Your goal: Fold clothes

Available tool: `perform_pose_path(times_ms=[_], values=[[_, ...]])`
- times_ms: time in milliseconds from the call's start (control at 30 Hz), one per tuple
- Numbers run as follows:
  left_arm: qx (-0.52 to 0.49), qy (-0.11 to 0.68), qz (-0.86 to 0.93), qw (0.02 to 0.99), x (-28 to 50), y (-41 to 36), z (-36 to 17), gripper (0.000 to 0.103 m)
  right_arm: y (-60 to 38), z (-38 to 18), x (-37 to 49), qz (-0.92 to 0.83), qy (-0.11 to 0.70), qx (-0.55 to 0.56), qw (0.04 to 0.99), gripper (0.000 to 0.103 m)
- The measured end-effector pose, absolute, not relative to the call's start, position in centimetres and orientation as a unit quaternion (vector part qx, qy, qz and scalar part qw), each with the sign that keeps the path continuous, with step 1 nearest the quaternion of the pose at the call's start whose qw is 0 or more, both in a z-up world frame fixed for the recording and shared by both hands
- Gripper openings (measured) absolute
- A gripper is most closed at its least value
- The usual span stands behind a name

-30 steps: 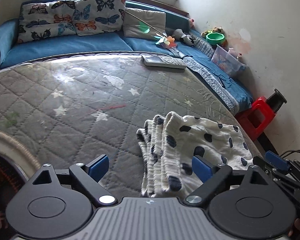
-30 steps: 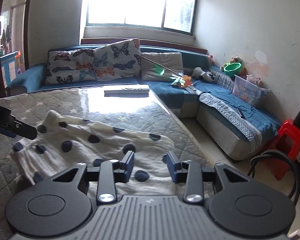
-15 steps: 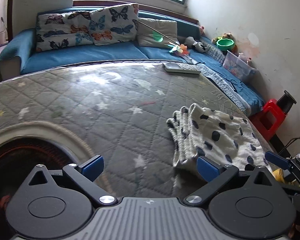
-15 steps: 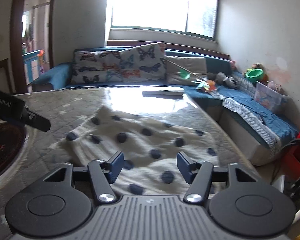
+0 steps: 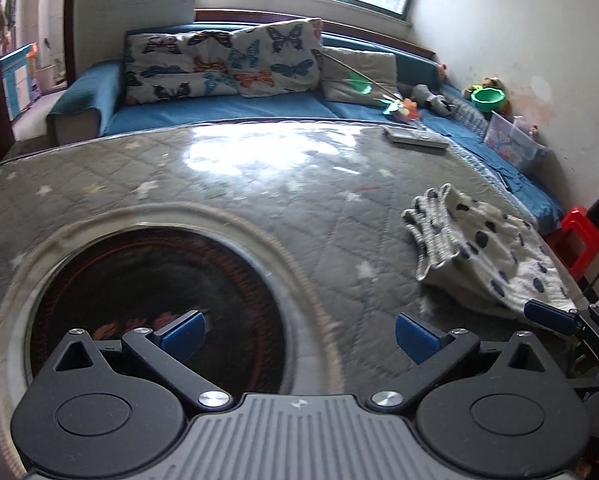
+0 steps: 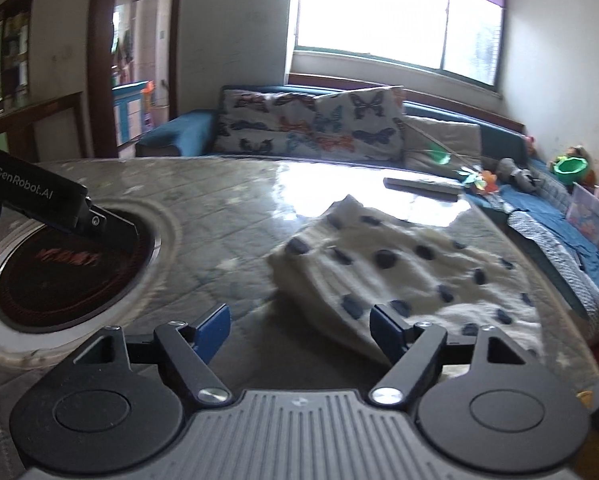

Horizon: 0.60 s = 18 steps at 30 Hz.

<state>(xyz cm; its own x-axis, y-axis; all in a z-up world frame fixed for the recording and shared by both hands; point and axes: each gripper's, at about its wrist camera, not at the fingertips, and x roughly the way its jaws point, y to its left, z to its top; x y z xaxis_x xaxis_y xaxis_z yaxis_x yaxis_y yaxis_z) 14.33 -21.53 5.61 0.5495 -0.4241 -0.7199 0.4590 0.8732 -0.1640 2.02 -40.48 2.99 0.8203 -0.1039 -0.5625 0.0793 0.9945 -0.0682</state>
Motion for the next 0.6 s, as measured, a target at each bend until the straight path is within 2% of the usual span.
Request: perform_pose_path(times_ms=[600], values=[[0.009, 0.394, -0.146, 0.907, 10.3, -10.5, 5.1, 0.103, -33.6, 0.6, 2.9, 0.071, 0.327, -0.01, 0.942, 0.09]])
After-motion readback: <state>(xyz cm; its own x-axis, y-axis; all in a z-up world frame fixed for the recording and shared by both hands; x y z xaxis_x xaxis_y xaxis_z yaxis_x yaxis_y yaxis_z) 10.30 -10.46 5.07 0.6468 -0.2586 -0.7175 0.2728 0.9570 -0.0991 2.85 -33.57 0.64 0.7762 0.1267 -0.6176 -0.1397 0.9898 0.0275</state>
